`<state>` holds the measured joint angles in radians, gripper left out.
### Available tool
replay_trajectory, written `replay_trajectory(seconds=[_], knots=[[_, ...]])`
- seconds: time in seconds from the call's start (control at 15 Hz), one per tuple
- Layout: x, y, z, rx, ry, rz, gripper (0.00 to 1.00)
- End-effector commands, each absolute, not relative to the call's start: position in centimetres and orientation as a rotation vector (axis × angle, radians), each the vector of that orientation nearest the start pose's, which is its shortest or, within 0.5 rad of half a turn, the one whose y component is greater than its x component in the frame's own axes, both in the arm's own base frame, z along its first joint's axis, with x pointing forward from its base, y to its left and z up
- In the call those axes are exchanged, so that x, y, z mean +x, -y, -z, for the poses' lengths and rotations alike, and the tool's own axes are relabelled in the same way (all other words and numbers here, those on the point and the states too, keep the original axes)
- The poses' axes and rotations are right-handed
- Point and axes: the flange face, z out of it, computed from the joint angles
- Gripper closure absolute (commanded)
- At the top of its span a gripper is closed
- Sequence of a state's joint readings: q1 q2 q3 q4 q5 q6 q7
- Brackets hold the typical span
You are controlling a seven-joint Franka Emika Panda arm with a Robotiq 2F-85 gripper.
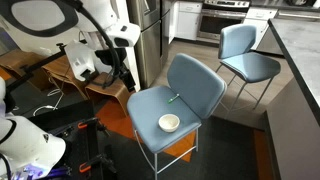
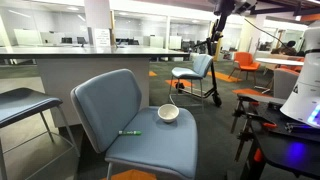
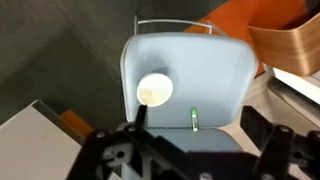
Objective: Put the marker in the bowl
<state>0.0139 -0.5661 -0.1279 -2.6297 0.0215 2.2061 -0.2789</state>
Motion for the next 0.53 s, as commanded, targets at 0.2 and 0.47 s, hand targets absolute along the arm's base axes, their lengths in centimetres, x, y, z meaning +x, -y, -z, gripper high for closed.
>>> replay_trajectory(seconds=[0.2,0.47], knots=[[37.8,4.23,-44.07,-3.063,0.258,0.233,0.0],[38.39,4.11,-43.81,-3.059,0.266,0.227,0.0]])
